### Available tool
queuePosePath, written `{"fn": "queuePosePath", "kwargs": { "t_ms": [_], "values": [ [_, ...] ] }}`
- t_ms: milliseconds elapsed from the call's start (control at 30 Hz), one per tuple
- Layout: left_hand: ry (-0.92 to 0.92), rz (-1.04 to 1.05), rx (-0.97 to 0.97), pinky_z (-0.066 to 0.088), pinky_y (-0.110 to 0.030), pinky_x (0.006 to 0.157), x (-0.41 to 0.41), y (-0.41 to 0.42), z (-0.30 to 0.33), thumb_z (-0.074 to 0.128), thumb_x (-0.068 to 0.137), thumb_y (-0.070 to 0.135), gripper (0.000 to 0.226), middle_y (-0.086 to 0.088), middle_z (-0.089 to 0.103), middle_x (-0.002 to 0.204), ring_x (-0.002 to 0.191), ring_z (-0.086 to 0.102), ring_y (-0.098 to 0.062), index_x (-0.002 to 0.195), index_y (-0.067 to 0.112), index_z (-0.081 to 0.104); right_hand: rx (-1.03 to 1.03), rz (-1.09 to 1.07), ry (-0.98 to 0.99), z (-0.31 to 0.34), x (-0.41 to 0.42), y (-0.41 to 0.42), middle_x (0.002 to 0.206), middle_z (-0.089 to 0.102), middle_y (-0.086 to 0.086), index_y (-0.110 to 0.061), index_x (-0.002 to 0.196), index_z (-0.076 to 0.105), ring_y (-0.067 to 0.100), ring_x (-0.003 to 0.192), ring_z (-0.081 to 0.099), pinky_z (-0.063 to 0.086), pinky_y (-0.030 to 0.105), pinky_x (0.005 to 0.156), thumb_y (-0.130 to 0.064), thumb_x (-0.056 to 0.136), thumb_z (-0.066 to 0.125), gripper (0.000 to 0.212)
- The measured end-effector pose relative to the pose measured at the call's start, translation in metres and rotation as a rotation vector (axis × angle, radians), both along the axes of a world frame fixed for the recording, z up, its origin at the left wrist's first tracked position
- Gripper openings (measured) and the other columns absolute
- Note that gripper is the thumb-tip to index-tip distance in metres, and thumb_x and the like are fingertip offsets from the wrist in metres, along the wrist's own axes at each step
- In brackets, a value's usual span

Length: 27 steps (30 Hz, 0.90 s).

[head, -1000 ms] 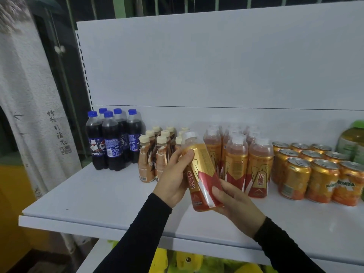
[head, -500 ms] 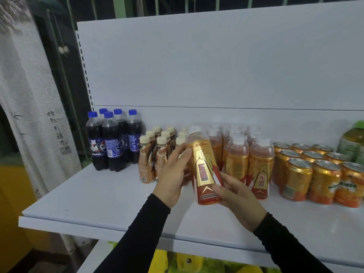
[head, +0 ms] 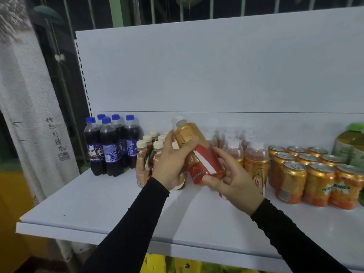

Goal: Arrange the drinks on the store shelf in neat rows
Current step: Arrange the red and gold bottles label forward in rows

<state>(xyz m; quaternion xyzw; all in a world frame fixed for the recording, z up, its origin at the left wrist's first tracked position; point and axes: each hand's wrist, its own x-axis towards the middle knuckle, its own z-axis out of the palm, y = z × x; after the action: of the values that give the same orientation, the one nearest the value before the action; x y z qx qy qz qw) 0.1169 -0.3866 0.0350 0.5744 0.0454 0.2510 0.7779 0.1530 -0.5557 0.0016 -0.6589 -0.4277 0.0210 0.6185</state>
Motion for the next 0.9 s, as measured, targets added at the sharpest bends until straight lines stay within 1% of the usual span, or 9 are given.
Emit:
{"fn": "queuePosePath", "kwargs": {
  "t_ms": [67, 167, 200, 300, 367, 433, 533, 700, 900],
  "values": [
    [0.015, -0.019, -0.085, 0.061, -0.043, 0.075, 0.001, 0.000, 0.008, 0.079, 0.081, 0.030, 0.076, -0.013, 0.072, 0.116, 0.095, 0.074, -0.028, 0.146, 0.022, 0.042, -0.039, -0.024, -0.093, 0.006, 0.002, -0.003, 0.115, 0.055, -0.043, -0.050, 0.129, 0.038, -0.010, 0.112, 0.057, 0.049, 0.013, 0.089, -0.039, 0.068, 0.082, 0.076],
    [0.071, -0.076, -0.194, 0.062, -0.044, 0.075, -0.002, -0.005, 0.018, 0.077, 0.080, 0.039, 0.066, -0.015, 0.073, 0.114, 0.099, 0.074, -0.029, 0.137, 0.013, 0.056, -0.080, -0.136, -0.238, 0.011, 0.006, -0.002, 0.134, 0.042, -0.035, -0.063, 0.134, 0.025, -0.009, 0.126, 0.044, 0.044, 0.024, 0.104, -0.065, 0.060, 0.082, 0.093],
    [0.091, -0.088, -0.221, 0.062, -0.045, 0.075, -0.003, -0.007, 0.021, 0.075, 0.082, 0.041, 0.058, -0.015, 0.074, 0.111, 0.097, 0.074, -0.029, 0.130, 0.011, 0.061, -0.088, -0.172, -0.267, 0.013, 0.007, -0.001, 0.135, 0.036, -0.036, -0.067, 0.132, 0.021, -0.011, 0.128, 0.039, 0.042, 0.024, 0.106, -0.068, 0.058, 0.080, 0.095],
    [0.102, -0.160, -0.297, 0.062, -0.044, 0.075, -0.007, -0.015, 0.027, 0.071, 0.089, 0.038, 0.038, -0.015, 0.076, 0.099, 0.086, 0.075, -0.027, 0.111, 0.007, 0.072, -0.105, -0.248, -0.325, 0.022, 0.007, 0.000, 0.124, 0.027, -0.044, -0.070, 0.127, 0.018, -0.025, 0.119, 0.029, 0.034, 0.013, 0.097, -0.071, 0.057, 0.075, 0.091],
    [0.132, -0.183, -0.345, 0.062, -0.044, 0.072, -0.007, -0.016, 0.030, 0.074, 0.083, 0.038, 0.038, -0.016, 0.075, 0.096, 0.081, 0.075, -0.029, 0.103, 0.005, 0.074, -0.080, -0.279, -0.350, 0.026, 0.007, 0.002, 0.123, 0.031, -0.040, -0.066, 0.130, 0.020, -0.026, 0.116, 0.030, 0.031, 0.007, 0.092, -0.071, 0.057, 0.074, 0.090],
    [0.182, -0.200, -0.434, 0.062, -0.049, 0.073, -0.005, -0.014, 0.033, 0.079, 0.081, 0.039, 0.054, -0.022, 0.071, 0.110, 0.090, 0.074, -0.035, 0.120, 0.006, 0.065, -0.038, -0.295, -0.344, 0.029, 0.007, 0.003, 0.125, 0.038, -0.031, -0.057, 0.135, 0.027, -0.026, 0.114, 0.033, 0.032, 0.005, 0.089, -0.070, 0.059, 0.074, 0.091],
    [0.226, -0.221, -0.508, 0.060, -0.050, 0.071, 0.003, -0.009, 0.033, 0.085, 0.076, 0.038, 0.073, -0.025, 0.064, 0.126, 0.100, 0.071, -0.043, 0.136, 0.009, 0.054, -0.019, -0.305, -0.349, 0.031, 0.008, 0.005, 0.129, 0.043, -0.020, -0.045, 0.141, 0.033, -0.020, 0.114, 0.038, 0.038, 0.011, 0.092, -0.074, 0.060, 0.073, 0.095],
    [0.226, -0.257, -0.562, 0.059, -0.051, 0.075, 0.008, -0.005, 0.027, 0.090, 0.070, 0.037, 0.084, -0.024, 0.062, 0.130, 0.106, 0.069, -0.043, 0.140, 0.012, 0.051, -0.031, -0.318, -0.360, 0.031, 0.011, 0.004, 0.127, 0.043, -0.021, -0.045, 0.141, 0.033, -0.021, 0.113, 0.038, 0.038, 0.013, 0.092, -0.072, 0.060, 0.074, 0.095],
    [0.218, -0.222, -0.540, 0.060, -0.050, 0.075, 0.009, -0.005, 0.025, 0.089, 0.071, 0.036, 0.079, -0.024, 0.065, 0.125, 0.101, 0.071, -0.042, 0.137, 0.011, 0.054, -0.033, -0.294, -0.331, 0.028, 0.012, 0.005, 0.125, 0.040, -0.029, -0.052, 0.136, 0.032, -0.020, 0.114, 0.039, 0.041, 0.016, 0.095, -0.072, 0.060, 0.075, 0.090]
  ]
}}
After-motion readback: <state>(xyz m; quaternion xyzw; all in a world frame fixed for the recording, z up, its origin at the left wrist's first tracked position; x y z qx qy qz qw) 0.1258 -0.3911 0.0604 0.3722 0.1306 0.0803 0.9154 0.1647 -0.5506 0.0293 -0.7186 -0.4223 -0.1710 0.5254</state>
